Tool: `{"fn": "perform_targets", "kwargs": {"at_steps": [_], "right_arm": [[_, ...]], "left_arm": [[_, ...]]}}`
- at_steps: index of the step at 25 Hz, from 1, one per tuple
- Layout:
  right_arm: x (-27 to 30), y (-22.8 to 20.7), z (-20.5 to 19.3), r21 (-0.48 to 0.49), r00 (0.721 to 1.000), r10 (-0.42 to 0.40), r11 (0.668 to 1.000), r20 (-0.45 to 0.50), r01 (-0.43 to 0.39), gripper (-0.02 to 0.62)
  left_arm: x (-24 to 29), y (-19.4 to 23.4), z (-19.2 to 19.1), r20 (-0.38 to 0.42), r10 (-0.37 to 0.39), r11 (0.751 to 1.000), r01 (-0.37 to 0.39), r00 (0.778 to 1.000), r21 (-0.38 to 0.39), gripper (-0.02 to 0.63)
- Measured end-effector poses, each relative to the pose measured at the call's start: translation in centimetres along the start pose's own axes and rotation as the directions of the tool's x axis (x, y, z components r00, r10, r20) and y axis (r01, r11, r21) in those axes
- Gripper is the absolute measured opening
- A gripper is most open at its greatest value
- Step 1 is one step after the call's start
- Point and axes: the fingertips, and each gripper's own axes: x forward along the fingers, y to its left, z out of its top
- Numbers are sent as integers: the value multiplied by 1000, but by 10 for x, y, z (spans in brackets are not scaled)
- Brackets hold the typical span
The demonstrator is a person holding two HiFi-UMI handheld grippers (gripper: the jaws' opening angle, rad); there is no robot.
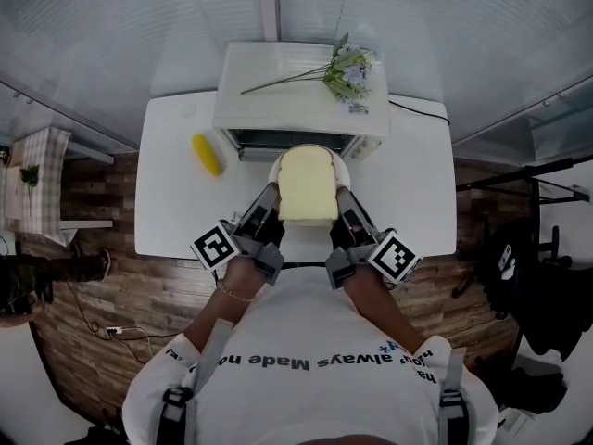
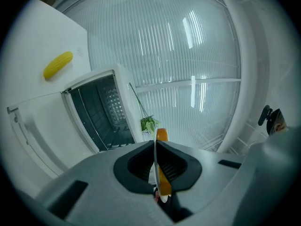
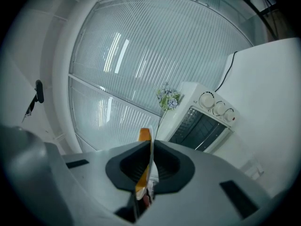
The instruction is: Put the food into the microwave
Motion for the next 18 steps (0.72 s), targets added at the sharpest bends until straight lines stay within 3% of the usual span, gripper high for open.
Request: {"fn": "perform_targets", "kwargs": {"at_steps": [18], "right_arm": [[5,-47,-12,43,997,-57,997,-57,59,27]], "left_arm": [[2,47,-12,-26,91,996,-91,996,-21,18]]}}
